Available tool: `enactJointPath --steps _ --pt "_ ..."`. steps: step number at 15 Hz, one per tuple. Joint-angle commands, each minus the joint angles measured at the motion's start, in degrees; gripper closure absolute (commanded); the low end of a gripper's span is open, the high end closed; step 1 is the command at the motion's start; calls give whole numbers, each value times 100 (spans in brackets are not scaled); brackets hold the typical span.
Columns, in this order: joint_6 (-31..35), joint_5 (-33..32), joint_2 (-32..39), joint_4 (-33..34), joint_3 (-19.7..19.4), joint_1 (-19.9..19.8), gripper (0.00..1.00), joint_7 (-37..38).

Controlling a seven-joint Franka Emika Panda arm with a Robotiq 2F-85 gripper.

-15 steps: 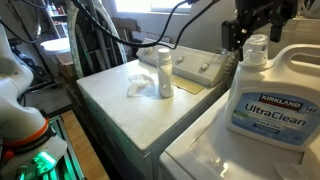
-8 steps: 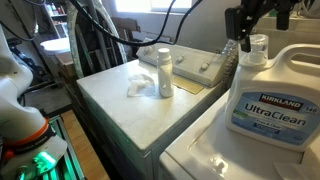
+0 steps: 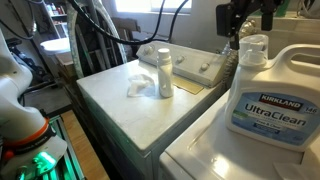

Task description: Put the white cap on the bottle on the left and then put the clear cap on the bottle on the right

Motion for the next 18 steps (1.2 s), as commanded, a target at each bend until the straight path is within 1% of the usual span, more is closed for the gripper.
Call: enactJointPath --steps 1,3,9,12,18 --pt "-464 -116 9 54 -9 -14 0 -75" --pt "-521 -141 39 78 -19 -17 0 -68" --pt "-186 -164 111 18 -45 -27 0 -91" --pt "-3 -66 128 12 -47 -58 0 -117" --pt "119 -110 237 16 -57 -71 0 -124"
